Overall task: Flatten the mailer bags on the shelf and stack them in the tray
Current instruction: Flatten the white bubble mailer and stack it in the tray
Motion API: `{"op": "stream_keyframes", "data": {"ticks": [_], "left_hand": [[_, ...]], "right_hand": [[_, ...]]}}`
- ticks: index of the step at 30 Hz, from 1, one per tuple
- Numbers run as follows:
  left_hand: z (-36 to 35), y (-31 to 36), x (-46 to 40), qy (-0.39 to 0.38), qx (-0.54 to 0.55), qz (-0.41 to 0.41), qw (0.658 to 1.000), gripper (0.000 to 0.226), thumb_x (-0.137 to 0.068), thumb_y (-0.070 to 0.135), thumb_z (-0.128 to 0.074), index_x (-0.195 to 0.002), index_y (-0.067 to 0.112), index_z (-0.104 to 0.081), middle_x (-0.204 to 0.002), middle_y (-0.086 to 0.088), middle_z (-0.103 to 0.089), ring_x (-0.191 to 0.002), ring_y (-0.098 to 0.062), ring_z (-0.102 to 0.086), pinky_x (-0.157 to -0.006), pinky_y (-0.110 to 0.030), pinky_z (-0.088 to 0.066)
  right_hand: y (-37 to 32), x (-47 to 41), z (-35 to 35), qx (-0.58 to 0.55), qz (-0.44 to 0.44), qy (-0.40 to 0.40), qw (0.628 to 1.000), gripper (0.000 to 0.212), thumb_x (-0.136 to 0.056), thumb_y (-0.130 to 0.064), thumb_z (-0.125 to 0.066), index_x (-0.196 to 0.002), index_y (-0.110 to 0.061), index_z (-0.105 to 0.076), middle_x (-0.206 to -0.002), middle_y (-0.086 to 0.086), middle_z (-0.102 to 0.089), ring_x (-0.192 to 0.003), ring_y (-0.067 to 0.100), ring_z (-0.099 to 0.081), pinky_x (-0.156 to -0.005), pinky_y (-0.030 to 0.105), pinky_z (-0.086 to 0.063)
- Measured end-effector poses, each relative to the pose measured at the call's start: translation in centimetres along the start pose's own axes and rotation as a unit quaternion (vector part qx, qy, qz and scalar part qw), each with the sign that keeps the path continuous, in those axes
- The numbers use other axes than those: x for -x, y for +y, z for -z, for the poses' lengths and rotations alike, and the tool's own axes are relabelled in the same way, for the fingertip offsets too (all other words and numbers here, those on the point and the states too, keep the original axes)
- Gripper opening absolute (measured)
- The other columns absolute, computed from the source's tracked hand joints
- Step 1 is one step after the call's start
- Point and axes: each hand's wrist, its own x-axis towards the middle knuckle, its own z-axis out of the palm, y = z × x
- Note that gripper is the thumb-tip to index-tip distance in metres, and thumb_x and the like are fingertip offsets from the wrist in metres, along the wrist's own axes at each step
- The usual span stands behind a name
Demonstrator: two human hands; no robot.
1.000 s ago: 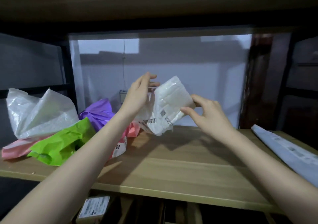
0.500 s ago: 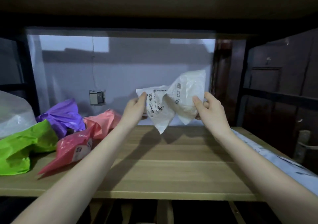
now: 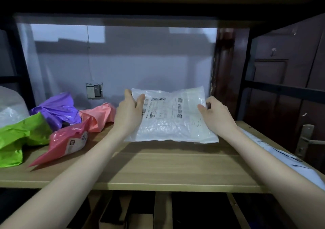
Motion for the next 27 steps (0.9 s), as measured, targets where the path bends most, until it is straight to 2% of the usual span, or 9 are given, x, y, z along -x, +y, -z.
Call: {"op": "stream_keyframes", "data": {"ticks": [3,5,7,9,11,16,20,24,27], "left_hand": [[-0.3,-1.3,1.0,-0.082,-0.058,0.047,0.994,0.048,-0.095,0.049,-0.038,-0.113,0.004,-0.034,-0.076,-0.006,-0.060,-0.085,-0.034,-0.059,-0.073,-0.041,-0.043],[-0.2,-2.4,1.6,-0.146,-0.116,0.077,0.979,0.062,-0.092,0.053,-0.042,-0.127,0.004,-0.029,-0.099,-0.013,-0.063,-0.102,-0.037,-0.059,-0.085,-0.040,-0.042],[0.0,-3.4,2.0,-0.219,-0.174,0.097,0.955,0.078,-0.088,0.056,-0.049,-0.142,0.008,-0.019,-0.133,-0.019,-0.049,-0.122,-0.037,-0.049,-0.096,-0.039,-0.038],[0.3,-4.0,2.3,-0.257,-0.218,0.092,0.937,0.082,-0.085,0.057,-0.052,-0.146,0.014,-0.018,-0.147,-0.016,-0.028,-0.134,-0.035,-0.034,-0.103,-0.040,-0.032],[0.4,-3.9,2.2,-0.250,-0.238,0.041,0.938,0.077,-0.086,0.053,-0.053,-0.146,0.017,-0.022,-0.146,-0.012,-0.024,-0.136,-0.034,-0.025,-0.108,-0.042,-0.027],[0.0,-2.6,1.5,-0.314,-0.200,-0.129,0.919,0.049,-0.099,0.038,-0.034,-0.146,0.024,-0.029,-0.154,0.000,-0.025,-0.142,-0.017,-0.019,-0.115,-0.031,-0.015],[-0.4,-3.1,2.4,-0.425,-0.219,-0.145,0.866,0.054,-0.099,0.049,-0.019,-0.149,0.031,-0.016,-0.157,0.016,-0.008,-0.146,-0.005,-0.001,-0.120,-0.035,-0.002],[-0.6,-4.4,3.3,-0.464,-0.193,-0.125,0.855,0.053,-0.100,0.046,-0.015,-0.150,0.031,-0.003,-0.158,0.015,0.001,-0.144,-0.001,0.005,-0.120,-0.037,0.002],[-0.9,-4.7,3.6,-0.468,-0.220,-0.121,0.847,0.055,-0.100,0.046,-0.013,-0.150,0.030,0.002,-0.158,0.014,0.006,-0.144,-0.001,0.009,-0.118,-0.033,0.008]], "right_hand": [[1.1,0.9,-0.6,0.062,-0.009,-0.069,0.996,0.019,-0.095,-0.027,-0.048,-0.103,-0.011,-0.043,-0.065,0.000,-0.047,-0.059,0.019,-0.045,-0.053,0.032,-0.033],[2.1,1.6,-1.0,0.112,-0.013,-0.102,0.988,0.035,-0.091,-0.023,-0.051,-0.121,-0.012,-0.036,-0.067,-0.001,-0.047,-0.058,0.014,-0.045,-0.054,0.031,-0.033],[3.0,2.2,-1.2,0.154,-0.017,-0.120,0.981,0.041,-0.088,-0.020,-0.052,-0.124,-0.014,-0.034,-0.068,0.001,-0.049,-0.062,0.017,-0.049,-0.052,0.030,-0.034],[3.2,2.4,-1.3,0.167,-0.015,-0.116,0.979,0.035,-0.089,-0.025,-0.052,-0.120,-0.017,-0.038,-0.077,0.005,-0.057,-0.076,0.024,-0.056,-0.061,0.033,-0.042],[2.7,2.3,-1.4,0.143,0.006,-0.113,0.983,0.035,-0.090,-0.030,-0.051,-0.122,-0.016,-0.043,-0.099,0.007,-0.061,-0.095,0.026,-0.057,-0.079,0.036,-0.046],[-0.3,2.0,-3.5,0.086,0.106,-0.161,0.978,0.044,-0.097,-0.035,-0.040,-0.137,-0.016,-0.042,-0.137,0.004,-0.044,-0.135,0.019,-0.030,-0.107,0.029,-0.024],[-1.3,3.2,-6.3,0.092,0.177,-0.241,0.950,0.047,-0.097,-0.046,-0.029,-0.137,-0.026,-0.041,-0.143,-0.006,-0.041,-0.136,0.014,-0.031,-0.112,0.033,-0.024],[-0.9,4.3,-7.2,0.176,0.174,-0.317,0.916,0.062,-0.098,-0.052,-0.019,-0.151,-0.023,-0.010,-0.160,-0.008,-0.006,-0.146,0.007,0.000,-0.119,0.038,0.001],[-0.9,4.3,-7.1,0.210,0.162,-0.340,0.902,0.064,-0.097,-0.054,-0.016,-0.151,-0.023,-0.001,-0.159,-0.008,0.005,-0.145,0.004,0.009,-0.119,0.038,0.009]]}}
